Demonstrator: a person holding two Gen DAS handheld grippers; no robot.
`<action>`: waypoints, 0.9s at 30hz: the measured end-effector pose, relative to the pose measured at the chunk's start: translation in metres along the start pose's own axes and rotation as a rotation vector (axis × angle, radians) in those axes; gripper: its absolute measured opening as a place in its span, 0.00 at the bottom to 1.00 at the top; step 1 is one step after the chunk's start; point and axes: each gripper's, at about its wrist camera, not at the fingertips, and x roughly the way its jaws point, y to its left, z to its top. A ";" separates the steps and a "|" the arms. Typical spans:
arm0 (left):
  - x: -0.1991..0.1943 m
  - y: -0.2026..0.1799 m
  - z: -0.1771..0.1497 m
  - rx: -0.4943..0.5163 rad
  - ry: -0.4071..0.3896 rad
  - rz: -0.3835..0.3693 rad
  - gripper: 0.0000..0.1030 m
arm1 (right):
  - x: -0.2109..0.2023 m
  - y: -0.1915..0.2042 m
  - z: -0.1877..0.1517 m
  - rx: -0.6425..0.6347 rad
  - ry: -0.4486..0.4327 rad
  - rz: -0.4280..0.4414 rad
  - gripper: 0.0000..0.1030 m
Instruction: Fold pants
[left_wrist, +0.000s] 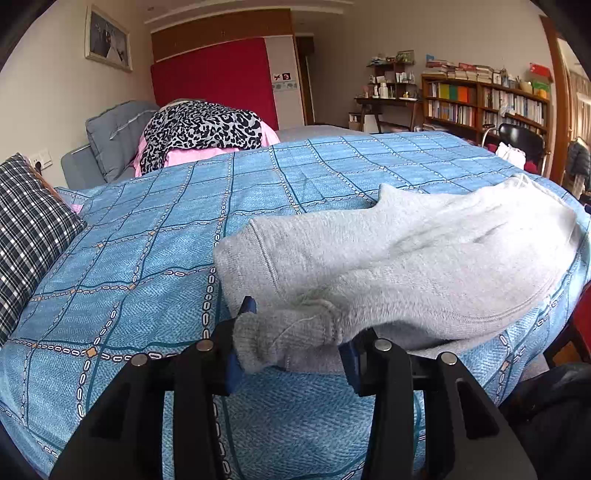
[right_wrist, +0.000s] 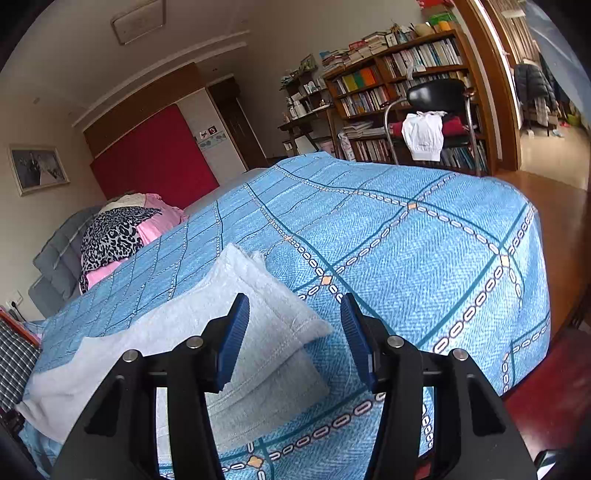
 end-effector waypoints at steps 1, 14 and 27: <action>0.001 0.002 -0.002 0.002 0.004 0.006 0.46 | 0.000 -0.003 -0.004 0.023 0.015 0.014 0.51; 0.003 0.012 -0.019 -0.013 -0.009 0.001 0.46 | 0.046 0.003 -0.004 0.125 0.104 -0.046 0.18; 0.014 0.030 -0.045 -0.067 0.010 0.009 0.66 | 0.018 0.042 -0.029 -0.185 0.067 -0.441 0.42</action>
